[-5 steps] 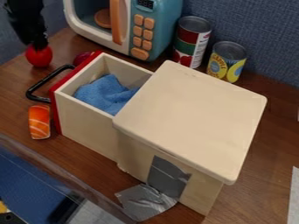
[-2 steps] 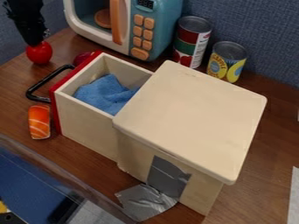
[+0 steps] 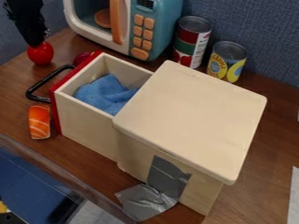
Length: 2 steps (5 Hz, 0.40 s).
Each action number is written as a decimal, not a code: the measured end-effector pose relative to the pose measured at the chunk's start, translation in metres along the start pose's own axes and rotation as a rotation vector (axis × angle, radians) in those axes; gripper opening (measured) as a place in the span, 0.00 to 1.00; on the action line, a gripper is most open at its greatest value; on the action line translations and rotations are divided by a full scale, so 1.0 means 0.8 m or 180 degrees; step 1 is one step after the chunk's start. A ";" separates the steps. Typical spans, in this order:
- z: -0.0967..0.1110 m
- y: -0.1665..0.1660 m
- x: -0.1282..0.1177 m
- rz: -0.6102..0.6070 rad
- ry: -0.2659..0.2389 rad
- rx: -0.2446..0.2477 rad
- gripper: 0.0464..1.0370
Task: Take the red object and put it in the drawer
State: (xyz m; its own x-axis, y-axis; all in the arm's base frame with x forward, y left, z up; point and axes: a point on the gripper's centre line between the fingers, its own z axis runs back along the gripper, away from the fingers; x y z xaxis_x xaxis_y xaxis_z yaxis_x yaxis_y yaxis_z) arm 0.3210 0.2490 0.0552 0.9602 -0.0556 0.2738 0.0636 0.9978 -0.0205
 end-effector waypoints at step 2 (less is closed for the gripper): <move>0.045 -0.009 0.007 0.0002 -0.0203 -0.0058 0.00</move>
State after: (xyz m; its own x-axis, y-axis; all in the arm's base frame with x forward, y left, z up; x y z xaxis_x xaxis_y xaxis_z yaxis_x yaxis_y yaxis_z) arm 0.3158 0.2428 0.0916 0.9410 -0.0518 0.3345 0.0684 0.9969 -0.0381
